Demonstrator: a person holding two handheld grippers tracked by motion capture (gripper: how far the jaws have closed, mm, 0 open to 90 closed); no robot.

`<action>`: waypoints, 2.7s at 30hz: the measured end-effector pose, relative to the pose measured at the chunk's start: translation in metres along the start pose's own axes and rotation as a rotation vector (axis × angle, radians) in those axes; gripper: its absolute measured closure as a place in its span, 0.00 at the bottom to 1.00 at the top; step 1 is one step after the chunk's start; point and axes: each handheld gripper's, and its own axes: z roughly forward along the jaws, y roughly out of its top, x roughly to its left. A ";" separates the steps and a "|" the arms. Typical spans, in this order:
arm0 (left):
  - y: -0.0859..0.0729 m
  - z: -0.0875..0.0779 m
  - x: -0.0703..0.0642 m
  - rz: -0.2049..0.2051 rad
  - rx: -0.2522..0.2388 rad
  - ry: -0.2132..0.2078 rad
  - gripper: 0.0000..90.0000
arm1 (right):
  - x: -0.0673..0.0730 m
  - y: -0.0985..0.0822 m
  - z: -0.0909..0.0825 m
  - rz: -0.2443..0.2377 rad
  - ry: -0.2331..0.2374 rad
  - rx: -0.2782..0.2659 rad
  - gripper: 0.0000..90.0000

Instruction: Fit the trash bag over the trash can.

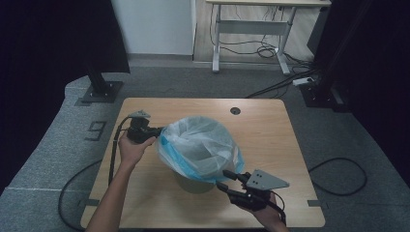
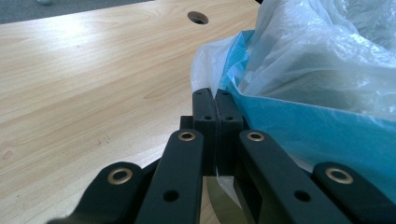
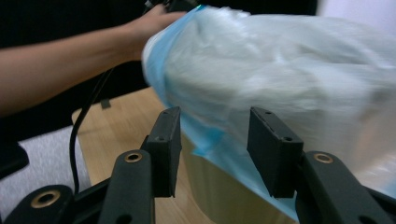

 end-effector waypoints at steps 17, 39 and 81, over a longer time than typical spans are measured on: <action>-0.002 0.003 0.000 -0.008 0.006 -0.005 1.00 | 0.041 -0.001 0.029 -0.140 0.023 0.004 0.60; -0.010 0.004 0.006 -0.031 0.047 -0.023 0.99 | 0.045 -0.040 0.070 -0.145 0.060 0.145 0.99; -0.027 0.003 0.011 -0.010 0.026 0.110 0.42 | 0.012 -0.079 0.069 0.041 -0.013 0.214 0.53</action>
